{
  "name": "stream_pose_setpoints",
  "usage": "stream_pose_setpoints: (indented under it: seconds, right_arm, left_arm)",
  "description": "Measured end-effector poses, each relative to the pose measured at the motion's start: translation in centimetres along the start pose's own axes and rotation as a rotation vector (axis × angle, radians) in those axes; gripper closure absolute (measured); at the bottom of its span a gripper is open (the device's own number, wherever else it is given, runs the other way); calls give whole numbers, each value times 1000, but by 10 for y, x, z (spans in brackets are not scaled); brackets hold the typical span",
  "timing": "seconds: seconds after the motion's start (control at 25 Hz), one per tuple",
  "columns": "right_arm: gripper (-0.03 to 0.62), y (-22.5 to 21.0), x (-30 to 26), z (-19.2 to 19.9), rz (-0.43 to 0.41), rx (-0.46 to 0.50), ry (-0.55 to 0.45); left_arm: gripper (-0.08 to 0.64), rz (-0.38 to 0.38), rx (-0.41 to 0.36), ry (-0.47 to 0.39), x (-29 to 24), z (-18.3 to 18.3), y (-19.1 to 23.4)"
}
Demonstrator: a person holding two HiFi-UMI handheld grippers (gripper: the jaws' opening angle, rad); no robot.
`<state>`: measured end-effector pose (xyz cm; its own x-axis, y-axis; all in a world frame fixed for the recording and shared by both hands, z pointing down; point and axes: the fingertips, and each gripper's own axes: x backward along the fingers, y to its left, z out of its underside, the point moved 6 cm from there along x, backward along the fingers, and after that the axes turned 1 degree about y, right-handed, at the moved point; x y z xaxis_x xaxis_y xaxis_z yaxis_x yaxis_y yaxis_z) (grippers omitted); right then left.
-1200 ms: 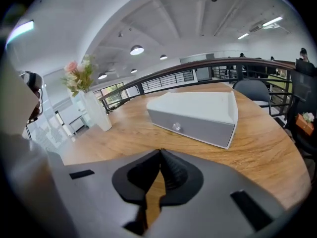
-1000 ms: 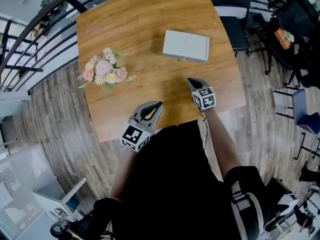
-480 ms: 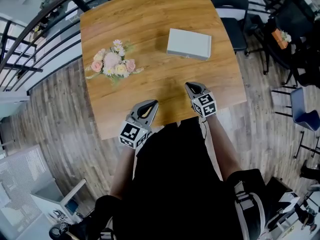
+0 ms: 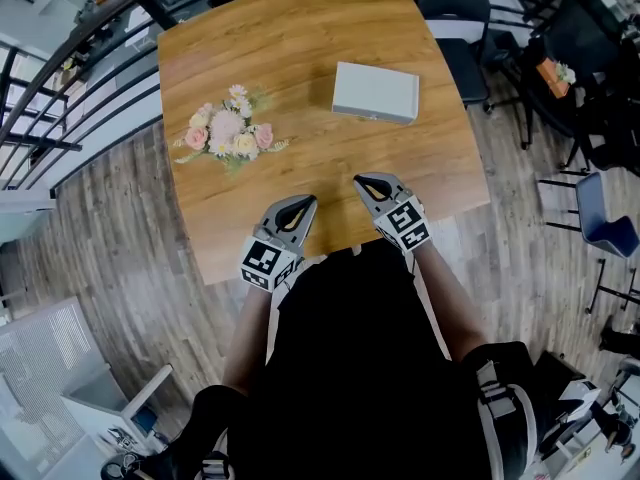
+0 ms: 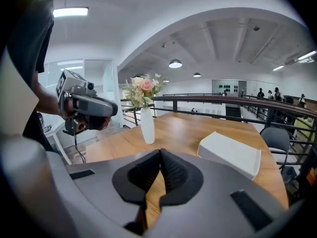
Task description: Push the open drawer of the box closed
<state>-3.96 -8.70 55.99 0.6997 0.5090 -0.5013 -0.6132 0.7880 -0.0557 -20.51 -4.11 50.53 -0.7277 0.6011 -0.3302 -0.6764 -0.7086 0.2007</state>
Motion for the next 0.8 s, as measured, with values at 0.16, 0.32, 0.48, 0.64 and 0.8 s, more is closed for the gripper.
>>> stream_pose_setpoints:
  seconds: [0.16,0.32,0.48,0.64,0.8]
  right_arm:
    - [577,9,10,-11,-23,23,-18]
    - [577,17,18,-27,-47,74,-48]
    - [577,21,25,-32,-55,96,-56]
    - [577,25,29,-36,-55,101,-68]
    - [577,28,35,-41,-61,100,-75]
  left_arm:
    - [537,-2,0,-1,-1,-2,3]
    - [537,-9,0,0,0,-3,7]
    - [537,-13,0,1,2,-2,8]
    - [537,-15,0,4,5,0,7]
    - [537,-24,1,3,6,-2,3]
